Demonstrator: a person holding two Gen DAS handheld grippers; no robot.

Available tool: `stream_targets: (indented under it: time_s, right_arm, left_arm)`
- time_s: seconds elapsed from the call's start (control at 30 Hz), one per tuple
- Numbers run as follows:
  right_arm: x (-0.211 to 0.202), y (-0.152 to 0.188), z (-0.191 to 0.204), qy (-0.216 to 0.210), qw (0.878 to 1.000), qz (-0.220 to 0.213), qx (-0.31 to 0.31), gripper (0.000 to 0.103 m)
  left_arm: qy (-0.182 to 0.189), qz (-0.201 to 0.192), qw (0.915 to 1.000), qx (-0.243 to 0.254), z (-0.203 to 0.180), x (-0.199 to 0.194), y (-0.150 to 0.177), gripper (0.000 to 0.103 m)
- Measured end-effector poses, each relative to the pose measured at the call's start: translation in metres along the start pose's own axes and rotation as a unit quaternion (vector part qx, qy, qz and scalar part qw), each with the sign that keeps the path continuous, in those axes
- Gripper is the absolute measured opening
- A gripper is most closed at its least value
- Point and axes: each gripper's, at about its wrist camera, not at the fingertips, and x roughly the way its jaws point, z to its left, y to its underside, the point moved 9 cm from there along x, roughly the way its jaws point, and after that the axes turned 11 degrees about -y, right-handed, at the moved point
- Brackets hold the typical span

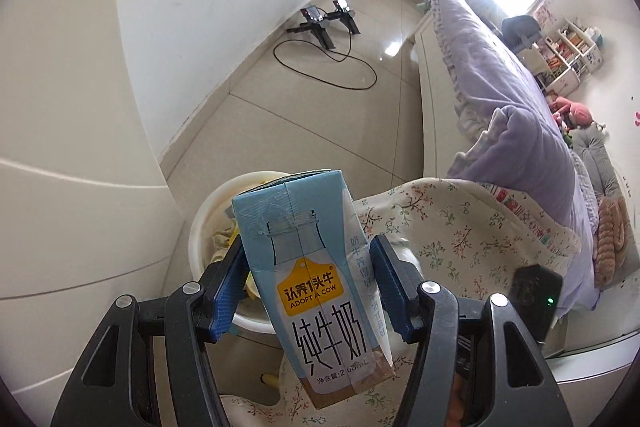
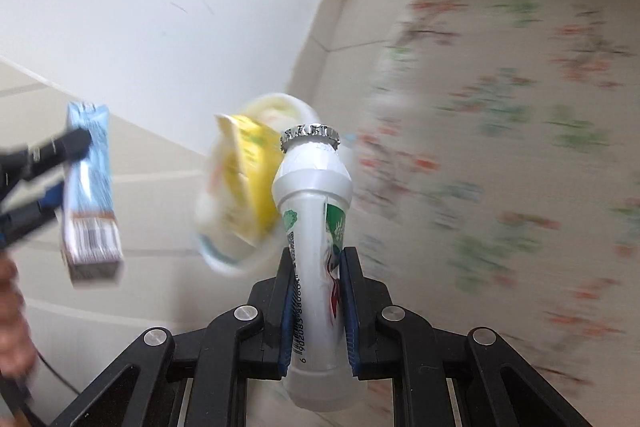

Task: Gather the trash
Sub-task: 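Carry bottle and carton over the bin and open both tools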

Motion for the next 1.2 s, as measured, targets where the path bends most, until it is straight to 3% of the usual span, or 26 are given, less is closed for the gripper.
stream_targets:
  time_s: [0.23,0.33,0.37,0.4,0.53,0.73,0.87,0.93,1.07,1.1,1.2]
  right_arm:
    - [0.065,-0.033,0.038,-0.001,1.0,-0.021,0.006,0.019]
    - [0.081,-0.047,0.042,0.02,0.999,-0.029,-0.009,0.028]
    - [0.091,-0.05,0.04,0.03,0.999,-0.025,-0.012,0.042]
    - [0.098,-0.05,0.037,0.039,0.999,-0.021,-0.01,0.049]
    - [0.099,-0.047,0.024,0.045,0.999,-0.019,-0.001,0.049]
    - [0.055,-0.042,-0.002,0.037,0.998,-0.039,0.016,0.05]
    - [0.015,-0.038,-0.013,0.024,0.997,-0.063,0.037,0.051]
    - [-0.009,-0.039,-0.019,0.018,0.996,-0.081,0.044,0.054]
    - [-0.039,-0.042,-0.023,0.017,0.993,-0.104,0.043,0.056]
    - [-0.046,-0.042,-0.023,0.016,0.993,-0.11,0.042,0.056]
    - [-0.061,-0.033,-0.017,0.012,0.993,-0.116,0.037,0.058]
  left_arm:
    - [-0.007,-0.005,0.9998,-0.02,0.018,-0.001,-0.006,0.064]
    - [-0.008,-0.002,0.9998,-0.02,0.019,0.001,-0.006,0.064]
    - [-0.008,-0.001,0.9998,-0.017,0.018,0.002,-0.006,0.064]
    - [-0.009,0.0,0.9999,-0.014,0.018,0.003,-0.006,0.064]
    - [-0.012,0.007,0.9999,0.001,0.005,0.012,-0.002,0.064]
    - [-0.008,0.017,0.9998,0.011,-0.014,0.035,-0.003,0.064]
    - [0.045,0.039,0.9983,-0.001,-0.037,0.06,-0.002,0.064]
    - [0.052,0.051,0.9973,-0.008,-0.042,0.074,-0.001,0.065]
    - [-0.002,0.08,0.9967,-0.012,-0.032,0.108,0.003,0.065]
    - [-0.021,0.076,0.9968,-0.015,-0.027,0.109,0.002,0.065]
    - [-0.031,0.052,0.998,-0.015,-0.023,0.099,-0.005,0.065]
